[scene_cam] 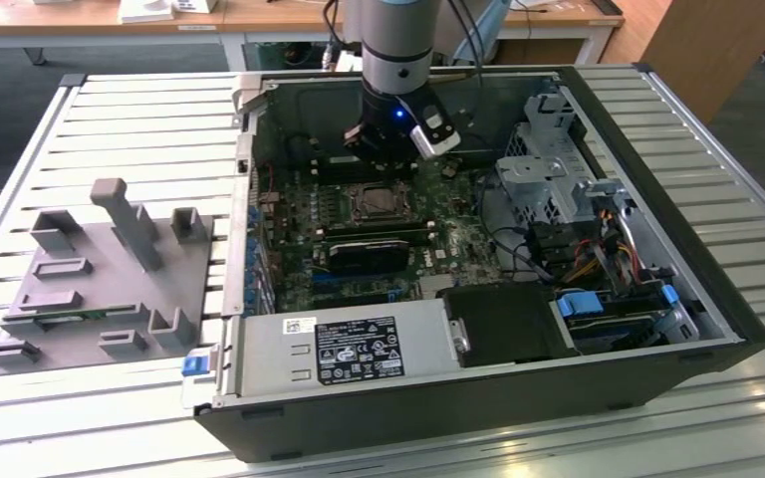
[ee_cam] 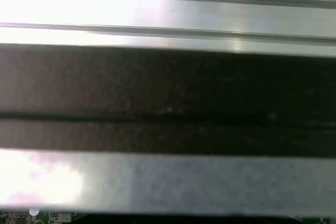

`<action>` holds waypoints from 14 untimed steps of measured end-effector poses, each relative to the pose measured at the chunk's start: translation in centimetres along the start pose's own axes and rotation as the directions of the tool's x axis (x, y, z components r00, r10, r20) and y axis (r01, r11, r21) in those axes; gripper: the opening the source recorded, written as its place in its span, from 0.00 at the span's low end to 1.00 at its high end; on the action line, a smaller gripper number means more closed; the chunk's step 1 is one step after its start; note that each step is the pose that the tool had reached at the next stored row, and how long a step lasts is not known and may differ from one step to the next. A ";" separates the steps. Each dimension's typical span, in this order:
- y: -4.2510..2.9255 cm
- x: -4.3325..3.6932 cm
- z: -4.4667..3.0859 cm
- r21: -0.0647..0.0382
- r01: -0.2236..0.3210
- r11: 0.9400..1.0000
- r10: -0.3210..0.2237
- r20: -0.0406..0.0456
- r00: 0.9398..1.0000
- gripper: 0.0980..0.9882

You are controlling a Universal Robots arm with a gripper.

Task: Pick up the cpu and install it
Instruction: 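Install the first cpu locking lever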

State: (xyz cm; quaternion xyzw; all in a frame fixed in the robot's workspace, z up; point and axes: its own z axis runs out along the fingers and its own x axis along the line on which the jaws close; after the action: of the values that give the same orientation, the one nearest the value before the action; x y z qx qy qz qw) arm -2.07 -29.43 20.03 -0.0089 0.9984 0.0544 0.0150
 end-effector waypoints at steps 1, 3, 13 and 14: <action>0.00 0.00 0.03 0.001 0.000 1.000 0.000 0.000 1.000 0.01; -0.02 0.01 0.09 0.003 0.000 1.000 0.000 0.000 1.000 0.01; -0.06 0.02 0.46 0.007 0.000 1.000 0.000 0.000 1.000 0.01; -0.05 0.02 0.42 0.006 0.000 1.000 0.000 0.000 1.000 0.01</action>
State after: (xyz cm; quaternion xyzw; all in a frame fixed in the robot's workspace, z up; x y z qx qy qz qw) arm -2.07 -29.44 19.60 -0.0090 0.9985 0.0512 0.0150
